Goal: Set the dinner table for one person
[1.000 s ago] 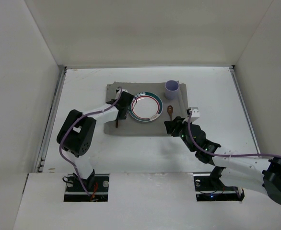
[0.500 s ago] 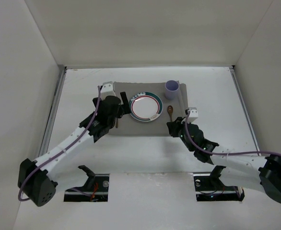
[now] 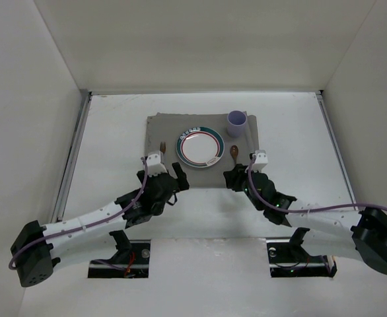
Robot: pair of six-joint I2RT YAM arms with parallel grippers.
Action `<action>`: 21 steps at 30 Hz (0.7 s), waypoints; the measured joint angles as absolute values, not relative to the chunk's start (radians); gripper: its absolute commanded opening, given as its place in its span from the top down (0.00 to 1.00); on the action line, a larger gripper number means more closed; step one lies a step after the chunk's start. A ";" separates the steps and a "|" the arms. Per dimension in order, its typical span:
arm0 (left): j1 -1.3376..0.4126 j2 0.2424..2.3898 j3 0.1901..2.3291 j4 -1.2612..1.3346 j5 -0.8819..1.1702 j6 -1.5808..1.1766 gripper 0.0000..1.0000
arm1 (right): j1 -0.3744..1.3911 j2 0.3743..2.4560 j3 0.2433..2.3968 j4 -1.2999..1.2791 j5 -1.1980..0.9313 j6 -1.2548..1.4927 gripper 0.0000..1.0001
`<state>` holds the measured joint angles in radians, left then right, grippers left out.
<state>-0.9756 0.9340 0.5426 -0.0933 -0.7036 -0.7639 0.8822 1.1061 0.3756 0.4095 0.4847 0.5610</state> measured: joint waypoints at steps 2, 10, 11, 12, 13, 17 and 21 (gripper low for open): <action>-1.012 0.923 0.521 -0.068 -0.717 -0.791 0.00 | 0.894 1.107 0.379 0.413 0.494 0.557 0.50; -1.048 0.964 0.501 0.023 -0.728 -0.833 0.00 | 0.913 1.114 0.385 0.414 0.517 0.545 0.59; -1.048 0.968 0.499 0.031 -0.728 -0.835 0.00 | 0.919 1.114 0.385 0.415 0.517 0.543 0.62; -1.047 0.970 0.497 0.036 -0.728 -0.837 0.00 | 0.925 1.114 0.385 0.415 0.518 0.541 0.66; -1.047 0.969 0.493 0.041 -0.729 -0.839 0.00 | 0.929 1.114 0.385 0.415 0.518 0.538 0.70; -1.048 0.922 0.453 0.046 -0.750 -0.846 0.00 | 0.941 1.114 0.387 0.419 0.518 0.537 0.73; -1.044 0.760 0.382 0.022 -0.829 -0.875 0.00 | 0.976 1.114 0.392 0.432 0.517 0.533 0.71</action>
<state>-1.0435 0.7601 0.3817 0.0216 -0.8288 -0.8749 0.9764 1.1145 0.3920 0.4324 0.5175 0.5331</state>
